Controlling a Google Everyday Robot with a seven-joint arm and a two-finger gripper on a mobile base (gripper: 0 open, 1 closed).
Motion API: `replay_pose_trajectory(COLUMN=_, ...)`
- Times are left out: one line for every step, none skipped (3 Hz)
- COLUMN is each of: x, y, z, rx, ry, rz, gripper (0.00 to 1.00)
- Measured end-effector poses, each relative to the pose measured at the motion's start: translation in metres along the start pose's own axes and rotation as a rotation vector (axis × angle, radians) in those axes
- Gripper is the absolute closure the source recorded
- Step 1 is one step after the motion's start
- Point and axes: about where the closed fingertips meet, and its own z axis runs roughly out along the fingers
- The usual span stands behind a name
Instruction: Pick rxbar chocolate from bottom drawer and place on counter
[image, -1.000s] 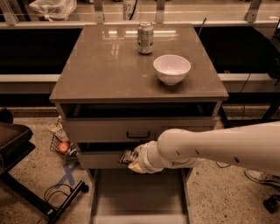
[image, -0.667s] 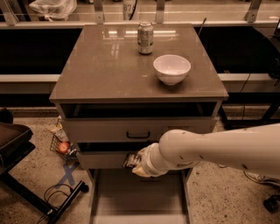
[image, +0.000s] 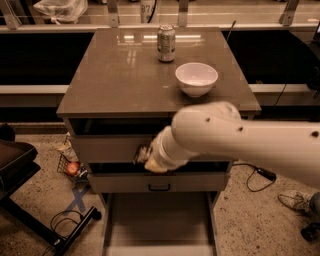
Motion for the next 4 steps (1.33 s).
replay_pose_trajectory(x=-0.042, y=-0.051, z=-0.036, rx=0.073, ry=0.027, rz=0.014, gripper=1.0)
replay_pose_trajectory(x=-0.095, y=-0.108, z=-0.077, rx=0.175, ry=0.053, rz=0.04, gripper=1.0)
replay_pose_trajectory(x=-0.126, y=-0.133, z=-0.104, rx=0.241, ry=0.067, rz=0.042, gripper=1.0)
replay_pose_trajectory(x=-0.125, y=-0.132, z=-0.103, rx=0.238, ry=0.067, rz=0.042, gripper=1.0)
